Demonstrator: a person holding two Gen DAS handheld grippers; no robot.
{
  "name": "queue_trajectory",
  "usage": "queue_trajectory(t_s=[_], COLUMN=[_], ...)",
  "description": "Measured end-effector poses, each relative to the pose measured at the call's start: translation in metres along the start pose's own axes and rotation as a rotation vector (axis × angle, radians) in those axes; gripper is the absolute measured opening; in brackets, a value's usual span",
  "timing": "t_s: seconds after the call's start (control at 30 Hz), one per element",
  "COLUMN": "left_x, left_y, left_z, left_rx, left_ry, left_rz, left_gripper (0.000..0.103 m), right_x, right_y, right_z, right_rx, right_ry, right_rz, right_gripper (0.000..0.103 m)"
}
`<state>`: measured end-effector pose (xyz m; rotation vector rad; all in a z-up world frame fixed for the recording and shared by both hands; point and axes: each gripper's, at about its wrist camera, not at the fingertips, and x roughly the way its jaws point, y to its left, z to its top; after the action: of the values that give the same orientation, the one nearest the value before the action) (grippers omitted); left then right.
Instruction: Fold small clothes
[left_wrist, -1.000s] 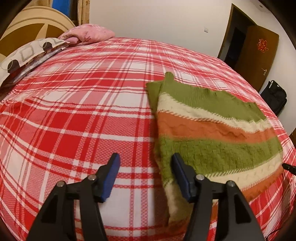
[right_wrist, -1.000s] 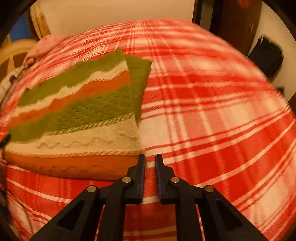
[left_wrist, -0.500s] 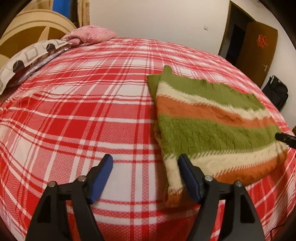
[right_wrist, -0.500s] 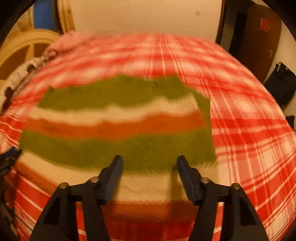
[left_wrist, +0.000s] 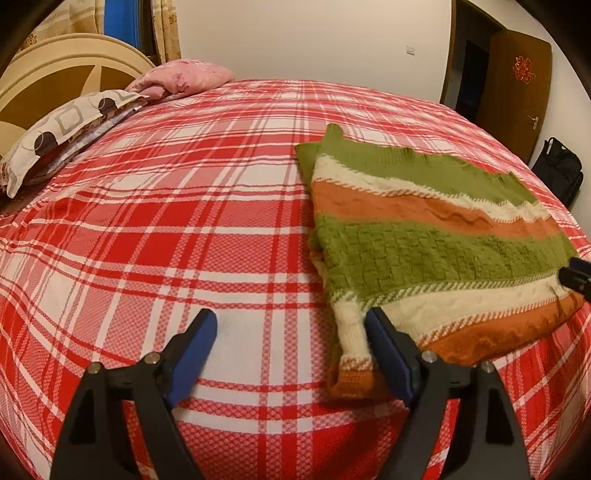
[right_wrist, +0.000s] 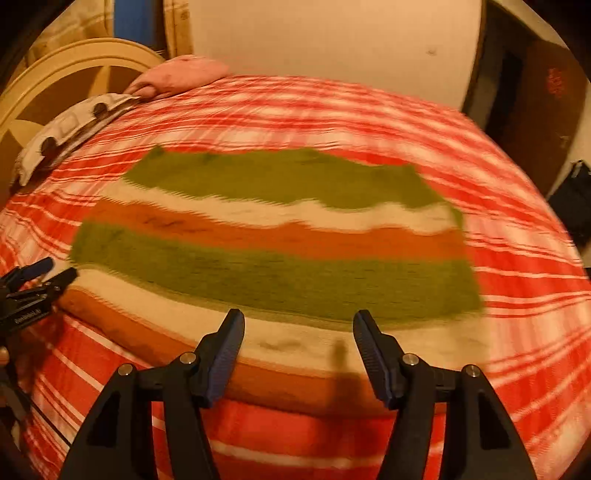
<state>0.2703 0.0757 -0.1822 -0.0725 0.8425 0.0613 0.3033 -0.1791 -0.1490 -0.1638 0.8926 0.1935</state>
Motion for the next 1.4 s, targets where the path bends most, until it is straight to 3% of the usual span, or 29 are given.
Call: queue_trajectory(t_s=[0.1,0.2,0.37,0.5,0.63,0.7,0.8,1.13,1.3,1.4], left_x=[0.0,-0.002,-0.004,-0.005,-0.006,-0.007,-0.007,-0.012,-0.022,-0.033], left_y=[0.0,0.001,0.002,0.002,0.003,0.004,0.005,0.011,0.015,0.026], left_z=[-0.001,-0.002,-0.006,-0.007,-0.009,-0.01,-0.01,-0.014,-0.021,-0.023], left_rx=[-0.007,-0.004,-0.008,-0.01,-0.009,-0.011,-0.012,-0.027,-0.036,-0.095], left_ry=[0.002,-0.002,-0.009,-0.012,-0.016,-0.018,-0.02,-0.026,-0.052,-0.088], left_rz=[-0.004,-0.004,-0.013,-0.015,-0.019,-0.024,-0.03,-0.068,-0.074,-0.08], left_gripper=[0.087,0.087,0.089,0.091,0.093,0.093,0.093,0.095,0.098,0.098], right_x=[0.026,0.021,0.01,0.0,0.019,0.036,0.032,0.024,0.001,0.006], right_y=[-0.004,-0.003,0.006,0.044,0.071,0.075,0.076,0.074,0.093,0.115], right_z=[-0.013,-0.023,-0.02,0.002,0.011,0.003,-0.007,-0.011,0.009,0.021], right_rx=[0.037,0.02,0.031,-0.021,-0.033,-0.035,-0.07,-0.077,-0.091,-0.103], right_ry=[0.052,0.023,0.058,-0.007,0.008,0.054,0.011,0.043,-0.042,-0.051], right_rz=[-0.04,-0.054,-0.101,-0.037,0.044,0.032,0.017,0.017,0.044,0.087], right_gripper=[0.063,0.063,0.063,0.064,0.064,0.064,0.064,0.064,0.064,0.064])
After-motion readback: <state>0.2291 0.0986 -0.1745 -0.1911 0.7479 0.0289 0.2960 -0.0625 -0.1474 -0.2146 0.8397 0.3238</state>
